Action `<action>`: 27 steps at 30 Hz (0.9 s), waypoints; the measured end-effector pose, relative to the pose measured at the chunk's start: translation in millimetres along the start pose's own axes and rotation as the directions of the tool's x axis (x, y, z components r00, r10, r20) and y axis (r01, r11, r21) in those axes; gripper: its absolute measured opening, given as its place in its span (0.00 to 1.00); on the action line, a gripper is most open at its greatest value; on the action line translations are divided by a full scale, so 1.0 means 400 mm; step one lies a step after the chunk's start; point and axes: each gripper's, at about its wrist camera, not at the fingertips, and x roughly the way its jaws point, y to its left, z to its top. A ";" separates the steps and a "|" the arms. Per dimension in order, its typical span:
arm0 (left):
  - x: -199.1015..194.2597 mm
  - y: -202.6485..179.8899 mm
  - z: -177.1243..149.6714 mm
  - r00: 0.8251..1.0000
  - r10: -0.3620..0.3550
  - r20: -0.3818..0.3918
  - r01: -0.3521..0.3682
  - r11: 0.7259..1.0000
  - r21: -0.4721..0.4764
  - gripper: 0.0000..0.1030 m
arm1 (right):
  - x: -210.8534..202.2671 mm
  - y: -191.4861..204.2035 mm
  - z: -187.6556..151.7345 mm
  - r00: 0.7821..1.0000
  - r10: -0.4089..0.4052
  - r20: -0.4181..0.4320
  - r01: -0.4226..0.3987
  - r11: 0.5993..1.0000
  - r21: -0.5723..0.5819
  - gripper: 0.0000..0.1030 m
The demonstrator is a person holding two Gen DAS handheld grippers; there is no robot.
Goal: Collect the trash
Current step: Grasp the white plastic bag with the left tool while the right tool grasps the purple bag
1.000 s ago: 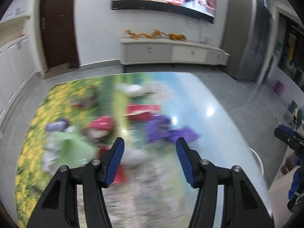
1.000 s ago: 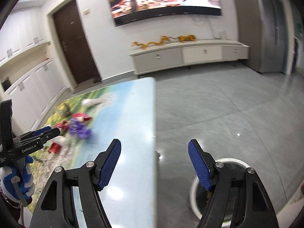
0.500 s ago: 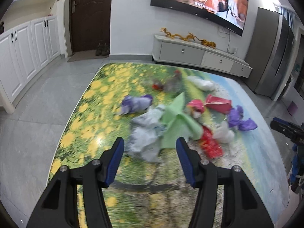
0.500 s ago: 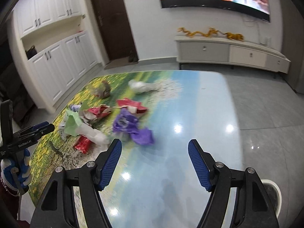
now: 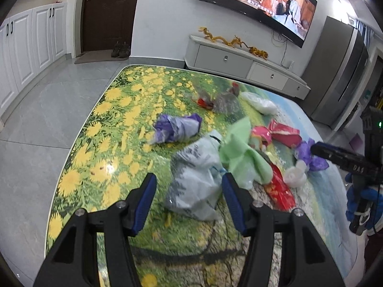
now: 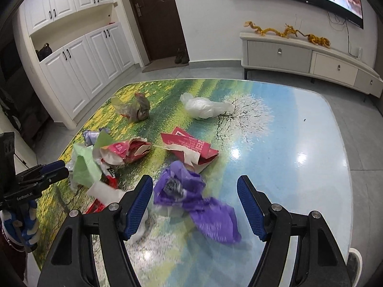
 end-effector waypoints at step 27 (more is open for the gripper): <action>-0.079 0.022 -0.041 0.997 -0.059 0.057 0.064 0.994 -0.089 0.30 | -0.054 -0.012 -0.064 0.997 0.063 0.049 -0.066 0.995 0.079 0.37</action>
